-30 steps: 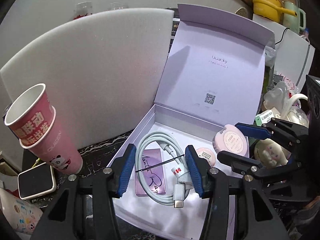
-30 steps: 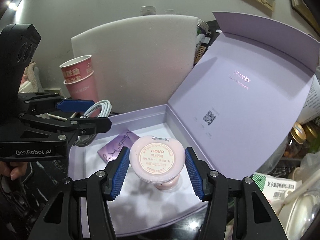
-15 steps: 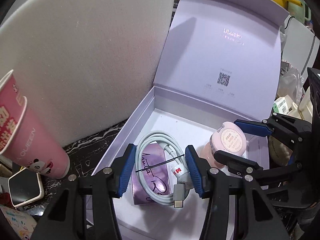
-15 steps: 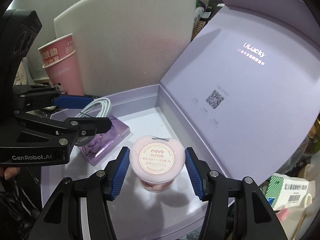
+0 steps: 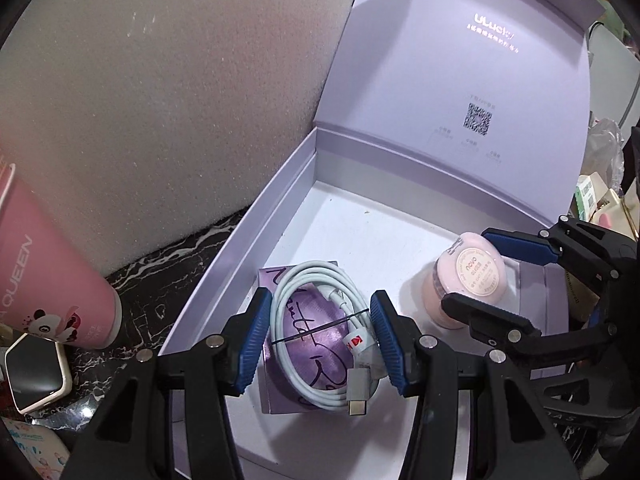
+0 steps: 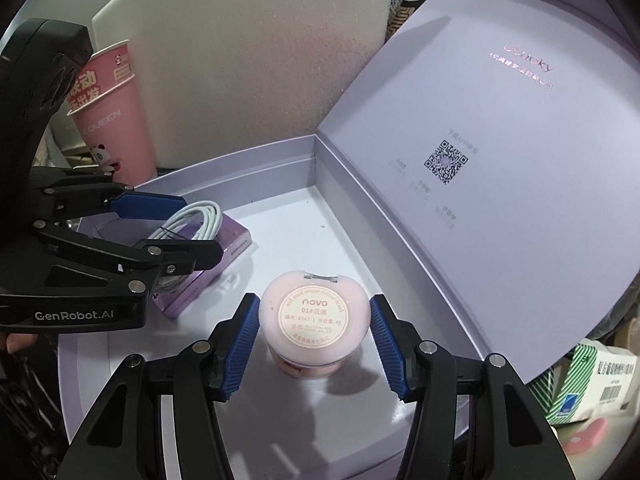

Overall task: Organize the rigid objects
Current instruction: 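Lower the cable and compact into the box beside the purple card, then open both grippers to release the cable and compact in the box, then withdraw both grippers from the box toward the hair clips on the table, then grasp the cream claw clip with the left gripper while the right grasps the black clip, then lift the cream and black clips and carry them toward the box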

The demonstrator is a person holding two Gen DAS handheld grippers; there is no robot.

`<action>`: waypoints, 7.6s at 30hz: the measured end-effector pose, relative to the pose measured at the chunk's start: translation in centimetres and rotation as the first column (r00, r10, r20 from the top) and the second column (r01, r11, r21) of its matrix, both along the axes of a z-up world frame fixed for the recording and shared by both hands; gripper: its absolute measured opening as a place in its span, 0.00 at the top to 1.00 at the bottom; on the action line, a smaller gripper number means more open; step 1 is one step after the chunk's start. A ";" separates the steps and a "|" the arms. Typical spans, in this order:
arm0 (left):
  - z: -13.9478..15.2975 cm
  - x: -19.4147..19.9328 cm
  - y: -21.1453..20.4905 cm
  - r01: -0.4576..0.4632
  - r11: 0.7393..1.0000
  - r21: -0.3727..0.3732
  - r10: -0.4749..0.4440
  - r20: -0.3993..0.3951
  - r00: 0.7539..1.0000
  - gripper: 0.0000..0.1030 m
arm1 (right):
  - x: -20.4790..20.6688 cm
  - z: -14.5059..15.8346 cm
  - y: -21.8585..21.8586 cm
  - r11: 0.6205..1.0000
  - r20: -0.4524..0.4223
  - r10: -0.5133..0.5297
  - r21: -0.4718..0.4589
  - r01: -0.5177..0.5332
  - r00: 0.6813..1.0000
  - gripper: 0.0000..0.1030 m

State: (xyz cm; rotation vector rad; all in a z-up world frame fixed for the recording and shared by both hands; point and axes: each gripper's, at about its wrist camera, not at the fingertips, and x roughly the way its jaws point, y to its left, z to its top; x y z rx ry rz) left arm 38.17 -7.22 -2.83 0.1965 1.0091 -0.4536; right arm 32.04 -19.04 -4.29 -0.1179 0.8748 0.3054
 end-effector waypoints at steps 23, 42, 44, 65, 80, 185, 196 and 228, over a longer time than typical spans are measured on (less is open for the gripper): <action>-1.0 0.4 -0.4 -0.019 1.000 0.025 0.019 0.006 1.000 0.50 | -0.6 0.5 0.3 0.999 0.001 -0.022 -0.024 0.022 1.000 0.35; -0.2 -0.4 -0.9 -0.044 0.997 0.066 0.042 0.034 0.999 0.42 | -2.3 2.1 -1.2 0.998 0.027 -0.059 -0.017 0.060 0.998 0.35; 0.2 -1.0 -1.0 -0.044 0.997 0.062 0.041 0.041 0.998 0.42 | -2.5 2.4 -1.4 0.998 0.033 -0.063 -0.016 0.064 0.997 0.35; 7.1 -6.8 0.9 -0.083 0.997 0.007 0.081 0.135 0.987 0.12 | -7.2 6.9 -2.3 0.996 0.120 -0.083 0.000 0.084 0.989 0.35; 9.8 -12.2 2.8 -0.109 0.993 -0.040 0.115 0.216 0.970 0.00 | -12.0 8.6 -1.9 0.997 0.161 -0.077 0.013 0.076 0.984 0.33; -2.2 -28.0 4.2 -0.176 0.983 -0.048 0.176 -0.009 0.984 0.80 | -22.3 -2.8 -1.9 0.994 -0.047 0.048 0.104 -0.043 0.998 0.81; -2.2 -29.9 4.9 -0.153 0.986 -0.067 0.151 -0.026 0.988 0.80 | -24.6 -2.7 -1.4 0.992 -0.057 0.076 0.101 -0.070 0.995 0.81; -2.3 -29.0 4.2 -0.124 0.986 -0.114 0.122 -0.019 0.992 0.80 | -24.4 -2.8 -0.7 0.995 -0.044 0.062 0.075 -0.059 0.997 0.80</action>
